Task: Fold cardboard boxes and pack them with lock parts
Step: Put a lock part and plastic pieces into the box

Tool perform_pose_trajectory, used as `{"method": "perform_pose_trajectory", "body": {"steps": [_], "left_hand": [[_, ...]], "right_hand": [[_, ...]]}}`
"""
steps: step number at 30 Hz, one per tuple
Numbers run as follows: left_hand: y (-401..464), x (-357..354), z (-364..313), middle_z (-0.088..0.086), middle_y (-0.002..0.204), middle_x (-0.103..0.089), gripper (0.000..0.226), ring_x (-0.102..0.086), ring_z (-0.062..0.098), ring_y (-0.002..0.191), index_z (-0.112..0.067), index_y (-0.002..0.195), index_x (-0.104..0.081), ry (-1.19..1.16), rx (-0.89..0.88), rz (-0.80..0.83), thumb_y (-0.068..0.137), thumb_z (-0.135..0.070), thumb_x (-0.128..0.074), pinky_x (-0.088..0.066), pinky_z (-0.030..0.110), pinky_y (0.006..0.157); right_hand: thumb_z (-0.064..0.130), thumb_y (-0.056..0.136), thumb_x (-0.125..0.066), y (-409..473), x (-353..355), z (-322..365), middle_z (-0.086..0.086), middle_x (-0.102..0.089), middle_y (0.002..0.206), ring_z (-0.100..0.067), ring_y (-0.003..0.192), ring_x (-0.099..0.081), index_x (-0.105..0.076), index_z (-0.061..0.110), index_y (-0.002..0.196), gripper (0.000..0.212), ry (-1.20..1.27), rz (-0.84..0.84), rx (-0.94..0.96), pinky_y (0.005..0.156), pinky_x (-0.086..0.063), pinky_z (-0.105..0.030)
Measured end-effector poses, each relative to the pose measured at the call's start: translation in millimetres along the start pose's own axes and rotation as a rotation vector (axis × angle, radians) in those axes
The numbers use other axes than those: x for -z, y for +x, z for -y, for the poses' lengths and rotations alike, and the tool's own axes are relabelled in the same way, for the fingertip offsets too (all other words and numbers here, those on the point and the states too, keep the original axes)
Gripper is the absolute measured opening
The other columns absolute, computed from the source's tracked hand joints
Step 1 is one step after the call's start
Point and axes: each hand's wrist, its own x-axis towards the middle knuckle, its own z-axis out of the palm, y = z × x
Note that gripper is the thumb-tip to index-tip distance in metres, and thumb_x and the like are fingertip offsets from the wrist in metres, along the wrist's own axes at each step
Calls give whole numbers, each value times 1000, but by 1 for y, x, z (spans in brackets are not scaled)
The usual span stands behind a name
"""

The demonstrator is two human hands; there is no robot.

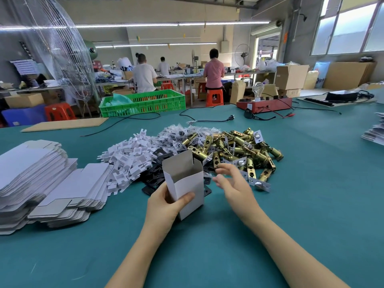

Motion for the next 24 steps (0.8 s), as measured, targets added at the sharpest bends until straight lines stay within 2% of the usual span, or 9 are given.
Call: {"method": "perform_pose_trajectory", "body": {"steps": [2,4,6,10,14,18,20,22,24], "left_hand": [[0,0,0,-16,100,-74,41,-69,4,93,-34,104,-68,0,7,-16,71,-18,-87,-53,23,77],[0,-1,1,-17,99,-74,38,-69,3,92,-35,103,-68,8,7,-19,76,-14,-83,-53,21,75],[1,-1,2,-18,98,-74,36,-69,3,91,-36,101,-68,14,9,-8,78,-13,-81,-54,19,72],[2,1,0,-15,99,-74,34,-69,4,91,-37,102,-68,12,24,48,81,-12,-79,-54,19,72],[1,2,0,-14,98,-75,32,-70,4,91,-36,101,-69,-9,27,53,82,-12,-78,-53,16,71],[3,2,1,-15,99,-74,32,-69,4,92,-36,102,-69,11,21,57,82,-14,-79,-53,15,72],[3,2,2,-15,99,-74,32,-69,4,92,-38,102,-69,6,23,60,81,-16,-80,-54,15,72],[3,3,1,-15,100,-74,32,-69,4,93,-38,102,-69,5,19,60,77,-22,-80,-55,17,75],[4,2,2,-14,101,-74,34,-69,5,94,-37,105,-68,4,19,62,73,-29,-77,-55,20,76]], "right_hand": [[13,97,-53,7,12,2,0,-61,100,-20,92,-63,-57,20,108,14,-40,-184,33,82,-53,-32],[14,94,-56,16,26,3,7,-62,87,-9,78,-59,-58,21,98,8,-99,-361,43,66,-50,-19],[16,92,-59,30,35,3,11,-60,81,-3,72,-55,-57,22,92,7,-214,-413,35,63,-46,-19],[15,91,-59,72,29,9,3,-60,84,-16,80,-57,-60,11,99,9,-541,-201,90,75,-49,-31],[16,91,-58,117,6,15,-4,-65,92,-20,86,-59,-61,11,99,10,-765,-4,111,75,-50,-33],[16,90,-56,141,-26,11,-12,-64,108,-30,101,-58,-57,4,116,29,-874,109,80,86,-50,-43],[16,90,-54,149,-38,10,-12,-61,100,-33,100,-54,-51,4,117,29,-945,147,71,75,-48,-41],[13,91,-50,153,-45,7,-8,-48,77,-31,85,-47,-43,6,101,15,-1038,208,68,54,-34,-34],[11,91,-47,152,-48,2,-6,-38,69,-29,76,-42,-37,9,92,11,-1105,262,77,48,-24,-31]]}}
